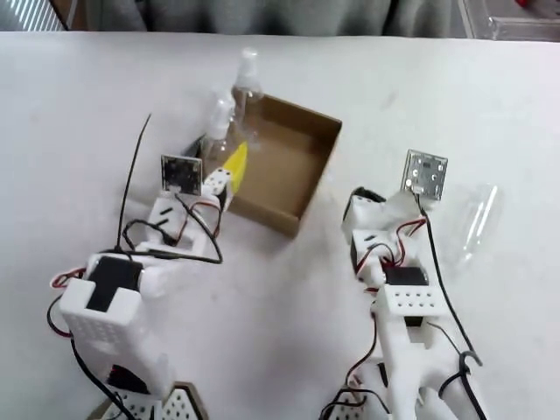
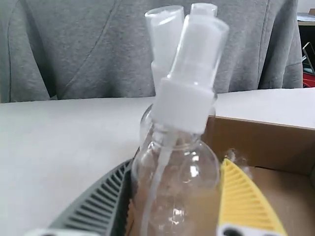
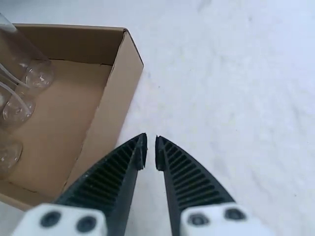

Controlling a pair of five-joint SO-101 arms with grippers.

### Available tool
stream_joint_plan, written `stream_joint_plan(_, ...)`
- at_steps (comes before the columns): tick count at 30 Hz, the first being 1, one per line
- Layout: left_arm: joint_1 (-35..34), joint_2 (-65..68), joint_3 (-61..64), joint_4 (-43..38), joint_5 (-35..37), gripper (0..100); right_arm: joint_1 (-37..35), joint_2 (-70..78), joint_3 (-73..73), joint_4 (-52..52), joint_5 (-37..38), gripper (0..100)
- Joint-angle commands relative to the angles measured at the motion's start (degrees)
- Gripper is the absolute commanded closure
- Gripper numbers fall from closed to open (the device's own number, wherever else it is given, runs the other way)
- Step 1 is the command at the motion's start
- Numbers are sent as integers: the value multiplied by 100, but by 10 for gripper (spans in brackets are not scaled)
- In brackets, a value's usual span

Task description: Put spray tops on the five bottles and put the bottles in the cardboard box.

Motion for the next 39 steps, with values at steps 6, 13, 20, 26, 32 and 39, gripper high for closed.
stream_joint_plan(6,22,-84,-246,18,-9,758,75,-154,-44,-119,-44,983)
stream_joint_plan(13,22,-110,-97,26,0,680,268,-154,-53,-119,-44,983)
stream_joint_plan(20,-13,-242,-44,290,114,622,268,-154,-53,-119,-44,983)
stream_joint_plan(26,-259,-479,-26,554,158,622,268,-154,-53,-119,-44,983)
stream_joint_plan(32,-259,-655,149,431,158,622,268,-154,-53,-119,-44,983)
stream_joint_plan(39,-57,-1833,1011,607,158,623,268,-154,-53,-119,-44,983)
